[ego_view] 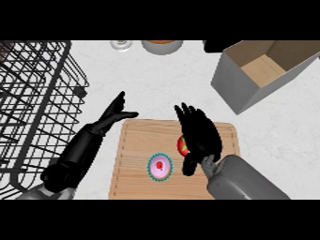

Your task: Pick the tomato from the cutting board and place it in the cardboard box

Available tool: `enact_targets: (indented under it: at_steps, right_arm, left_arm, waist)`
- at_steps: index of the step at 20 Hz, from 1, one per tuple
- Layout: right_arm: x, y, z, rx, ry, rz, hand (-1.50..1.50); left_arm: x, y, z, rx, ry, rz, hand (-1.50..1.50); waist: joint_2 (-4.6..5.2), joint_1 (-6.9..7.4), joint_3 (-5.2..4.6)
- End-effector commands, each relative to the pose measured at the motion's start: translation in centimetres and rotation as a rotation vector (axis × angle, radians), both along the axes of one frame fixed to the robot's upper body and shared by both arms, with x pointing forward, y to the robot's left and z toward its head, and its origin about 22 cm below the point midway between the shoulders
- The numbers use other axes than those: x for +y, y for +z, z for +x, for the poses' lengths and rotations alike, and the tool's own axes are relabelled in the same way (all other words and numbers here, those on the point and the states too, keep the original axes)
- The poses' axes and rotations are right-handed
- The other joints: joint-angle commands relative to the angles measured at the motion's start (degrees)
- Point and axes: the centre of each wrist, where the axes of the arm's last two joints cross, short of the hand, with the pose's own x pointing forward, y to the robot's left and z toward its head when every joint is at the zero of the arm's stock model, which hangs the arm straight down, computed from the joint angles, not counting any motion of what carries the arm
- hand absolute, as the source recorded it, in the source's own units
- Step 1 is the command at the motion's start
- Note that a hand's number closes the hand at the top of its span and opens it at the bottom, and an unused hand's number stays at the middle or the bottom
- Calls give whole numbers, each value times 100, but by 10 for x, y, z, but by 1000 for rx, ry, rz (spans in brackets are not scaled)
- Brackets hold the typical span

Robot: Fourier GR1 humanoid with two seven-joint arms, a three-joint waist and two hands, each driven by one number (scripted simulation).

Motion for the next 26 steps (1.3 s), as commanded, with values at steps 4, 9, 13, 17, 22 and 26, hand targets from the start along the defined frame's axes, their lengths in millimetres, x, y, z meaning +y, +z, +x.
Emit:
enact_targets:
  at_steps: [4,9,13,17,22,26]
  right_arm:
    - [2,-5,8,23,-4,-14,-150]
    - [-1,-26,4,19,-18,-100,-150]
    - [-21,-43,3,13,-37,-78,-150]
    - [-9,-32,4,42,26,-104,150]
    - [-11,-46,9,-52,43,-130,150]
    - [-65,-35,4,-96,244,-135,150]
  left_arm:
    - [31,-8,35,34,75,80,0]
    - [43,-23,29,32,77,83,0]
    - [34,-22,22,23,72,87,0]
    - [22,-29,31,40,68,78,0]
    - [18,-24,25,32,40,70,0]
    - [30,-12,24,23,69,91,0]
  waist:
    - [82,18,-128]
    - [92,31,-133]
    - [81,51,-127]
    - [85,-2,-130]
    - [88,64,-126]
    - [62,-34,-119]
